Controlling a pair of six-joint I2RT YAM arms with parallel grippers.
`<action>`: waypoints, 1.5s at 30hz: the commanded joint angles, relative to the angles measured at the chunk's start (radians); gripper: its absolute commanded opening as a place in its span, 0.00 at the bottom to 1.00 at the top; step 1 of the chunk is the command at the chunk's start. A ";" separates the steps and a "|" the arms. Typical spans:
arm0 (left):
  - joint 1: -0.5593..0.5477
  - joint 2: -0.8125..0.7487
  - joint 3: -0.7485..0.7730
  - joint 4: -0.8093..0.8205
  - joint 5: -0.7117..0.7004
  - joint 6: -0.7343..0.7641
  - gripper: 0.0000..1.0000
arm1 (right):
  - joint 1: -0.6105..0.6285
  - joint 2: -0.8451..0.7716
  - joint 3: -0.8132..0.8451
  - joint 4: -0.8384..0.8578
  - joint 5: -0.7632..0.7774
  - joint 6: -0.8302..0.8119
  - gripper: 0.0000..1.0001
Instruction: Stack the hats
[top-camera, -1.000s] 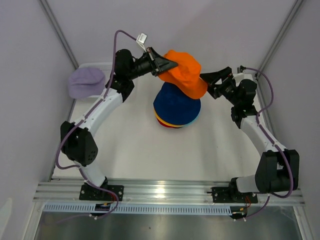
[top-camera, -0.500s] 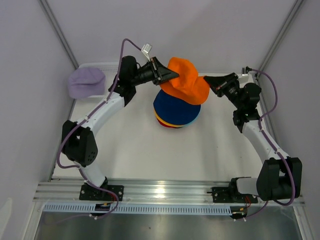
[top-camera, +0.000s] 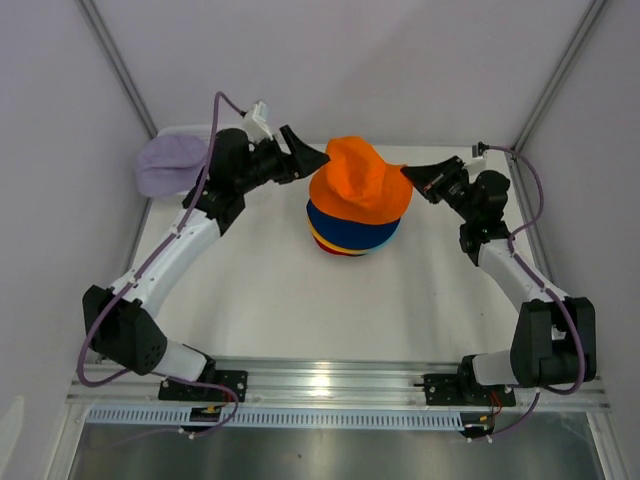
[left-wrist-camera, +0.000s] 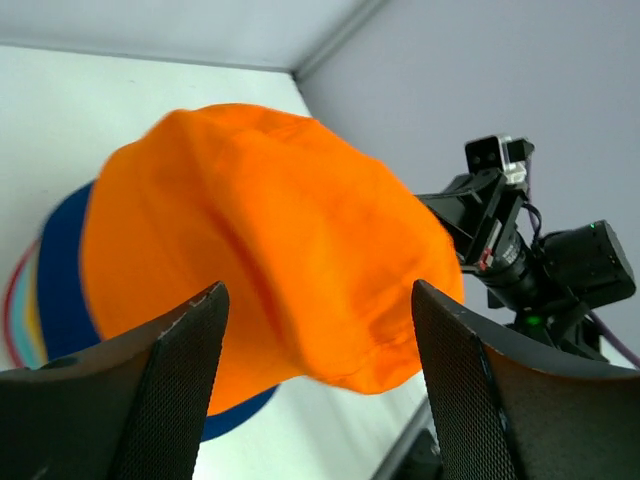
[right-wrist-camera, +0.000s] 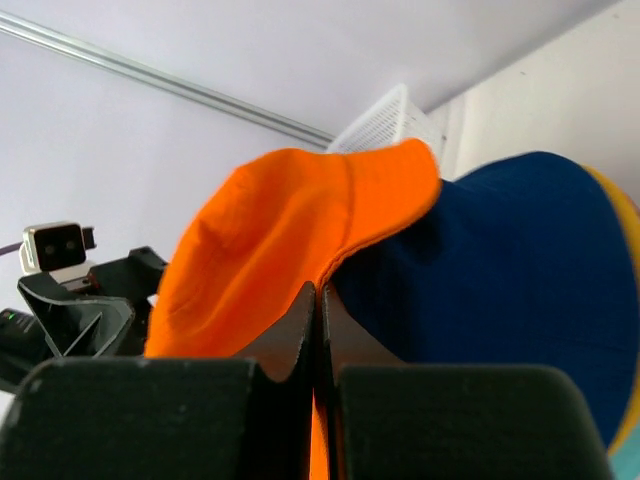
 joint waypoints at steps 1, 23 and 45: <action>0.053 -0.057 -0.137 0.051 -0.105 0.008 0.77 | 0.005 0.062 -0.011 0.086 -0.058 -0.061 0.00; 0.075 0.096 -0.473 0.655 -0.008 -0.353 0.64 | 0.008 0.138 -0.063 0.135 -0.028 -0.104 0.00; 0.119 0.160 -0.395 0.578 0.016 -0.195 0.72 | 0.004 0.322 -0.012 0.108 -0.078 -0.170 0.04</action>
